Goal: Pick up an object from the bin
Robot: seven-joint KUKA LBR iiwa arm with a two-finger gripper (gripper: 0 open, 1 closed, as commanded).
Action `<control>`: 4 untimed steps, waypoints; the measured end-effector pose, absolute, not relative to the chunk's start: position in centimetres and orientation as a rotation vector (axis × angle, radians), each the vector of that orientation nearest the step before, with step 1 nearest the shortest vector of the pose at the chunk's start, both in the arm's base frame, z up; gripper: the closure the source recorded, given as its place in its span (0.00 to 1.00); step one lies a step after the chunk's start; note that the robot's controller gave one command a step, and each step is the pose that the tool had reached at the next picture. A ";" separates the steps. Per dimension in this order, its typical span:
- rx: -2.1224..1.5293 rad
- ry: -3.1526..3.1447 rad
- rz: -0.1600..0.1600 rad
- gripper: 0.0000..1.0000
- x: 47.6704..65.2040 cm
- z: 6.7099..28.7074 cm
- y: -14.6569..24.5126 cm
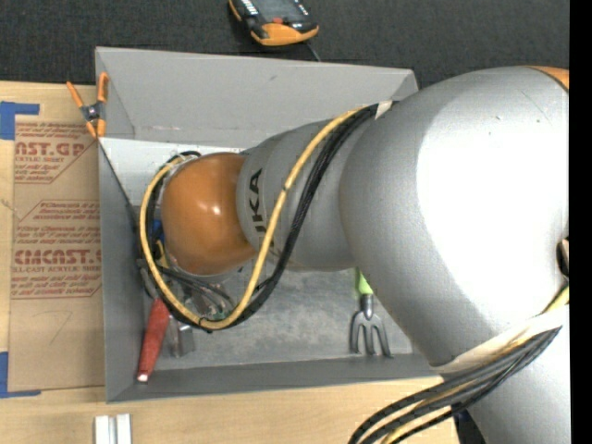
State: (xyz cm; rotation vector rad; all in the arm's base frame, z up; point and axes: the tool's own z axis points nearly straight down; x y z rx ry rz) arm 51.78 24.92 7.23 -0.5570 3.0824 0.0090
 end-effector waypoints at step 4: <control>-1.321 2.847 0.009 1.00 50.6 7.0 24.6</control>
Offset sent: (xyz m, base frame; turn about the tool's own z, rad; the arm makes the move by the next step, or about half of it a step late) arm -0.0226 -0.0034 0.0277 -0.2560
